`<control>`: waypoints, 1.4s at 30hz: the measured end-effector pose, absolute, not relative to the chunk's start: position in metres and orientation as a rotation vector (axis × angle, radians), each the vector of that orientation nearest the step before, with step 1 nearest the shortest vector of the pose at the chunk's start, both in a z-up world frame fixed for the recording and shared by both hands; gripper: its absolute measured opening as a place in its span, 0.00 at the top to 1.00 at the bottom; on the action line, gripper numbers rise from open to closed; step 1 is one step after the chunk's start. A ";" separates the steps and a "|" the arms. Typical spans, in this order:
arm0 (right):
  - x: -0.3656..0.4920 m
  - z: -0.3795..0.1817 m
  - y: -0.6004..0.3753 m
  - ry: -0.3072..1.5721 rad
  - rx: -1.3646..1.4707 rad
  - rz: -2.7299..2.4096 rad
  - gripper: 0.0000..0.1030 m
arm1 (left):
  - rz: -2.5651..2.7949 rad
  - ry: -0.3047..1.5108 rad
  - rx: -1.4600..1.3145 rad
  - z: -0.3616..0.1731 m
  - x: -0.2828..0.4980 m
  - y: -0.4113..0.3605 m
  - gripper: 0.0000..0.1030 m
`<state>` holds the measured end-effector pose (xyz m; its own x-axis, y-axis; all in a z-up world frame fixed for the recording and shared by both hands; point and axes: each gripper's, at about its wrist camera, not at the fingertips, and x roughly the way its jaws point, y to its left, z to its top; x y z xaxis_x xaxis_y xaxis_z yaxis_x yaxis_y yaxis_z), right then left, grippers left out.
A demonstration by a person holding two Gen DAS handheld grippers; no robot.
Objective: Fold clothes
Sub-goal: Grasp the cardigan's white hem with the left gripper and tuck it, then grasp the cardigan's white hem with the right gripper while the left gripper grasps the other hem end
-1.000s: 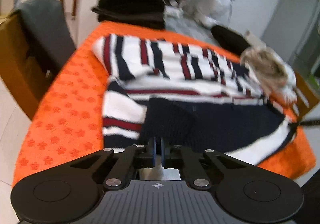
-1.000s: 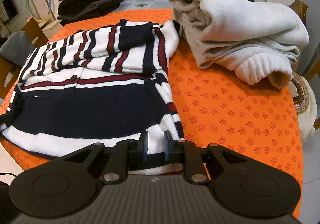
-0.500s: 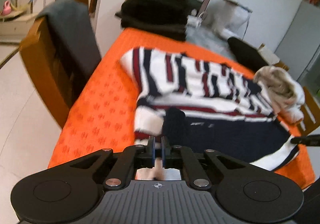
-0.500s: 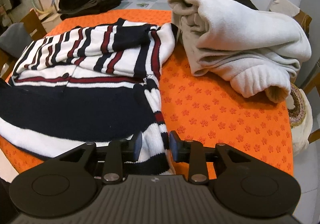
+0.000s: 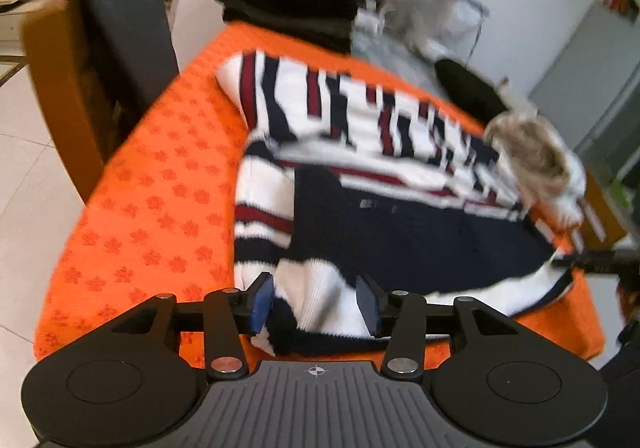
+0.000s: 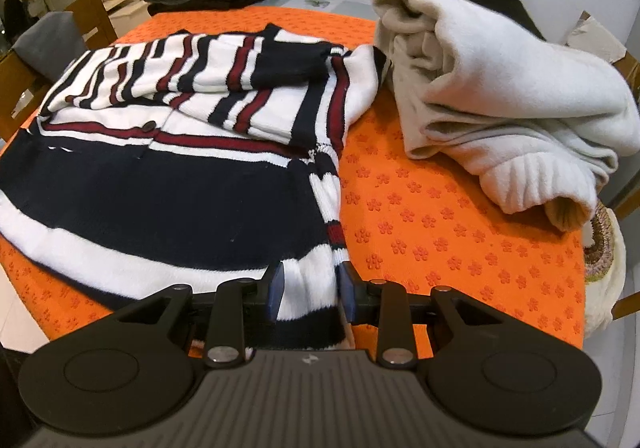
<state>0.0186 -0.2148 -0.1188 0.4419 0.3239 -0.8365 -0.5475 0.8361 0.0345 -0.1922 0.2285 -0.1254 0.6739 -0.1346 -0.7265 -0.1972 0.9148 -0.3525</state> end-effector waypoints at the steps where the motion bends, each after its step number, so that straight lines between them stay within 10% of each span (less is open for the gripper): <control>1: 0.020 -0.121 -0.214 0.980 -0.258 0.550 0.70 | 0.038 0.842 -0.414 -0.128 -0.191 0.226 0.57; 3: 0.020 -0.122 -0.214 0.986 -0.258 0.554 0.88 | 0.046 0.835 -0.417 -0.126 -0.191 0.227 0.88; 20: -0.010 -0.104 -0.260 1.136 -0.025 0.464 0.94 | 0.070 0.891 -0.631 -0.120 -0.233 0.240 0.90; 26: -0.017 -0.109 -0.249 1.071 -0.167 0.466 0.80 | 0.129 0.787 -0.466 -0.102 -0.239 0.229 0.61; 42: -0.058 -0.098 -0.233 0.824 -0.586 0.870 0.57 | -0.223 0.877 0.075 -0.106 -0.215 0.165 0.41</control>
